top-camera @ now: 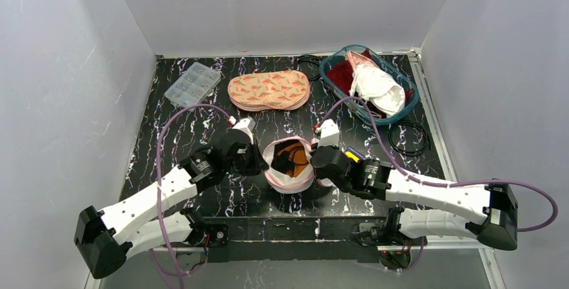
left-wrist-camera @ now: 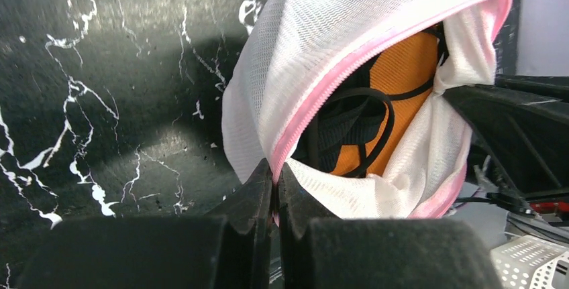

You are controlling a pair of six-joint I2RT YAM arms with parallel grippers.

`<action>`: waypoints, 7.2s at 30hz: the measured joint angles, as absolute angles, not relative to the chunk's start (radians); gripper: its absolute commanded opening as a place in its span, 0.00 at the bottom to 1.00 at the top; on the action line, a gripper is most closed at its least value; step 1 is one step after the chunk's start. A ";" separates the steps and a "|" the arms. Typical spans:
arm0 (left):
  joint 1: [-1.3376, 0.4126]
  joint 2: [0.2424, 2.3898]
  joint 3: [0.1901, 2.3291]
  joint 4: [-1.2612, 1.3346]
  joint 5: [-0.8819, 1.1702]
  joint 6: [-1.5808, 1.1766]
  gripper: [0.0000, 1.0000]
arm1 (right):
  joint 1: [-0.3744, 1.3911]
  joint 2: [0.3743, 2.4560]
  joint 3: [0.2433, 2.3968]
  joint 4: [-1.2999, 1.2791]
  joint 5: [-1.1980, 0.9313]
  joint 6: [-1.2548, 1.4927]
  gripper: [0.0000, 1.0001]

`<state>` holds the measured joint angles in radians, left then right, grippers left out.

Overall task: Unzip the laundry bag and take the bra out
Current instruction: Adjust the laundry bag at the center of the board, then pick up the bra from the laundry bag.

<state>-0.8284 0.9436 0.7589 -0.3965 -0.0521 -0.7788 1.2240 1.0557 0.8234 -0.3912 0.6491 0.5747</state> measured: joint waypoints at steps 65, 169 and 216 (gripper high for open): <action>-0.828 1.184 0.795 -0.409 0.046 -0.689 0.22 | 1.208 0.955 0.779 -0.437 0.664 0.516 0.01; -0.828 0.989 0.610 -0.331 -0.101 -0.723 0.00 | 1.232 1.501 0.771 0.095 0.575 0.489 0.88; -0.828 0.960 0.582 -0.350 -0.133 -0.722 0.00 | 1.243 1.199 0.670 0.121 0.447 0.487 0.01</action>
